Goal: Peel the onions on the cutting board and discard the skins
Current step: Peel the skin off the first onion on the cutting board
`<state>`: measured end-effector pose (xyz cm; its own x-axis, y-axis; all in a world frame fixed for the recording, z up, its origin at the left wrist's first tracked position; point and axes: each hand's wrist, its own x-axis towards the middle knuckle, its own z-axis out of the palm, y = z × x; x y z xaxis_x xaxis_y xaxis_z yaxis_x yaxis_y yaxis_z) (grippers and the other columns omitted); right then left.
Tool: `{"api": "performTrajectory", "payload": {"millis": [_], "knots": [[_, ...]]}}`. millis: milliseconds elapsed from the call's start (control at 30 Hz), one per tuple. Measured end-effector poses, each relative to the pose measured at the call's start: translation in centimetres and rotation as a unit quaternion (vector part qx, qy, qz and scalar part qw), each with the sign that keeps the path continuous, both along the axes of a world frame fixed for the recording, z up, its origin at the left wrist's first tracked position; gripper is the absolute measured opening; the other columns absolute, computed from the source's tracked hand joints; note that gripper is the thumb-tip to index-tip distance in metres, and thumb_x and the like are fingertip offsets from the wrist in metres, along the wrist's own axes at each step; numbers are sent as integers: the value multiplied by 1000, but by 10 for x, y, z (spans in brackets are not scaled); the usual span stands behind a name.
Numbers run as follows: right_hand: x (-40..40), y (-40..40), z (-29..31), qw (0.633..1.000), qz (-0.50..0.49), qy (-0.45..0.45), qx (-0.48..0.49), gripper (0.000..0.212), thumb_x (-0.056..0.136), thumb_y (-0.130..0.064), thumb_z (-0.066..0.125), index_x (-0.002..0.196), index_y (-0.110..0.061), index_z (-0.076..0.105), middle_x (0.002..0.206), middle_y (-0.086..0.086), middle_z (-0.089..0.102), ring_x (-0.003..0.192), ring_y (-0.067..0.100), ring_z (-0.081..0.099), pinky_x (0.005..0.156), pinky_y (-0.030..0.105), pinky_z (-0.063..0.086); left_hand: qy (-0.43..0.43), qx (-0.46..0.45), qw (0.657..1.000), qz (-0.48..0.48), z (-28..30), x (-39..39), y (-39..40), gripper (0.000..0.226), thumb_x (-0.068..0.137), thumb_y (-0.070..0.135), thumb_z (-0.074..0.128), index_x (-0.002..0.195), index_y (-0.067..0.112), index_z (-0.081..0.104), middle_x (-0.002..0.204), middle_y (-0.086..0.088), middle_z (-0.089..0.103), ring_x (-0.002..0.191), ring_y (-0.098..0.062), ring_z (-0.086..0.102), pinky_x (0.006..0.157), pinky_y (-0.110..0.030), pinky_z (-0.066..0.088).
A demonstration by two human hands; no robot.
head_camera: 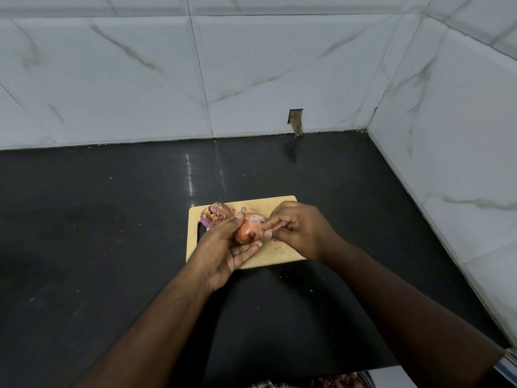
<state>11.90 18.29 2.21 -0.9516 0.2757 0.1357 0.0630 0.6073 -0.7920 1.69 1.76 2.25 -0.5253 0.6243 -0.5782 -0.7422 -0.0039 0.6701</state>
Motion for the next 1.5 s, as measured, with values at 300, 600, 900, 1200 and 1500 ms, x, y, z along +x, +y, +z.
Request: {"api": "performTrajectory", "payload": {"millis": [300, 600, 900, 1200, 1500], "knots": [[1, 10, 3, 991, -60, -113, -47, 48, 79, -18, 80, 123, -30, 66, 128, -22, 56, 97, -3, 65, 87, 1, 43, -41, 3, 999, -9, -8, -5, -6, 48, 85, 33, 75, 124, 8, 63, 102, -18, 74, 68, -21, 71, 58, -28, 61], [-3, -13, 1, 978, 7, -84, -193, 72, 71, -11, 88, 135, -20, 58, 125, -6, 66, 115, 6, 63, 101, 35, 53, 60, 18, 995, -76, -2, -2, -7, 54, 74, 21, 80, 126, 19, 63, 101, -11, 76, 72, -18, 72, 61, -23, 60], [-4, -8, 12, 986, 23, -80, -142, 54, 64, -4, 90, 106, -22, 62, 118, 0, 54, 99, 2, 59, 79, 18, 54, 101, 8, 991, -93, -4, -5, -8, 55, 84, 13, 76, 135, 14, 58, 102, -14, 76, 82, -21, 70, 69, -26, 62], [-8, -4, 11, 992, 16, -106, -64, 43, 57, -13, 91, 77, -21, 54, 95, -6, 49, 80, 6, 47, 61, 16, 42, 91, 23, 990, -102, -9, -7, -9, 43, 93, 1, 64, 134, 16, 61, 93, -14, 75, 72, -18, 70, 72, -30, 61], [-6, -10, 10, 996, 32, -45, -74, 51, 65, -6, 83, 101, -28, 54, 103, -18, 51, 98, 11, 57, 78, 31, 55, 106, 3, 990, -92, -10, -9, -6, 34, 95, 7, 63, 128, 15, 65, 95, -14, 75, 76, -19, 70, 68, -25, 61]]}}
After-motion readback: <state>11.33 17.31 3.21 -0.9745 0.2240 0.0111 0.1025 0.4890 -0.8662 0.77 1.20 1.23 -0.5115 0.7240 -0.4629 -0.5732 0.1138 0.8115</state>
